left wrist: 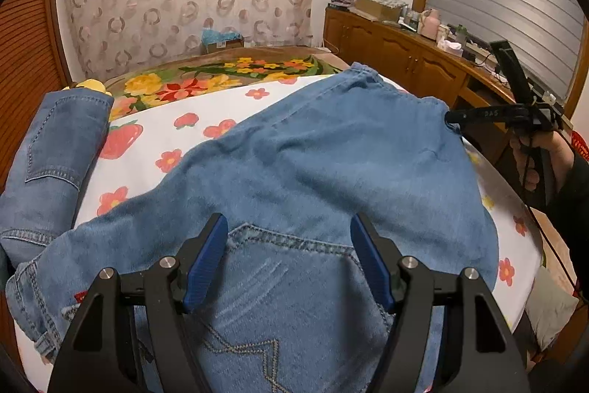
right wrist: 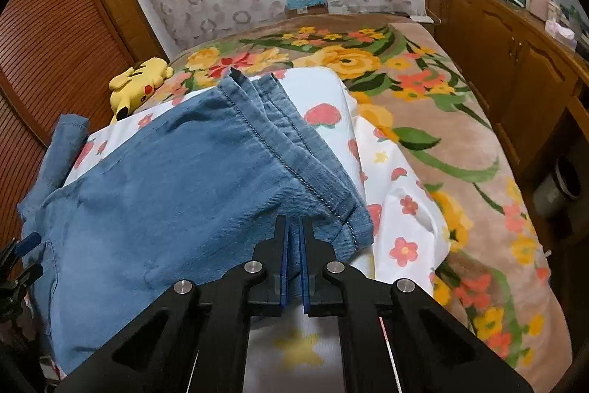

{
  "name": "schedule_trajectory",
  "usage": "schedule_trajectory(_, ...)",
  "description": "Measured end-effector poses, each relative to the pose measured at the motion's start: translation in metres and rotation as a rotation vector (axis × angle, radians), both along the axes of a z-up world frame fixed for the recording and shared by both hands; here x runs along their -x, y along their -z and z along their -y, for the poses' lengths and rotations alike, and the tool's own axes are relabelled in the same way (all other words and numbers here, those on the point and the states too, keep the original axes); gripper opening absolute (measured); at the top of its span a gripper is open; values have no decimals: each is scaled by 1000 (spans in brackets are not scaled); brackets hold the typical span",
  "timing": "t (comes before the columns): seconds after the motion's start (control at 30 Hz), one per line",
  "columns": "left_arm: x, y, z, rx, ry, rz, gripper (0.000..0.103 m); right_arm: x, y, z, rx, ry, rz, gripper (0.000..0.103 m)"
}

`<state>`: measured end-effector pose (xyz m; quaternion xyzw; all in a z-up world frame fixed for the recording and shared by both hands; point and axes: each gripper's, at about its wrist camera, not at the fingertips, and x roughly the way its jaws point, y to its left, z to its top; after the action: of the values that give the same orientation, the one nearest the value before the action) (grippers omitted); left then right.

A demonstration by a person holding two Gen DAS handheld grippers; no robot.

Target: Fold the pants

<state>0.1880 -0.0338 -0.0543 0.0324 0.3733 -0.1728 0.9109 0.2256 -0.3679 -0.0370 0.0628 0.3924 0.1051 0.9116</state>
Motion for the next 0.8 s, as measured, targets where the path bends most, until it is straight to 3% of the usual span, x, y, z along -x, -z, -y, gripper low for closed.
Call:
schedule_trajectory(0.33, 16, -7, -6, 11, 4, 23, 70, 37, -37, -15, -22, -6, 152, 0)
schedule_trajectory(0.47, 25, -15, -16, 21, -7, 40, 70, 42, -41, -27, -19, -4, 152, 0)
schedule_trajectory(0.53, 27, -17, -20, 24, -13, 43, 70, 38, -34, -25, -1, 8, 130, 7)
schedule_trajectory(0.6, 30, -18, -23, 24, -13, 50, 70, 30, -23, -22, 50, 27, 104, 50)
schedule_trajectory(0.63, 31, -18, -24, 23, -13, 51, 70, 27, -16, -19, 67, 44, 93, 56)
schedule_trajectory(0.8, 33, -14, -31, 29, -25, 44, 70, 2, 19, 4, 80, 125, 5, 58)
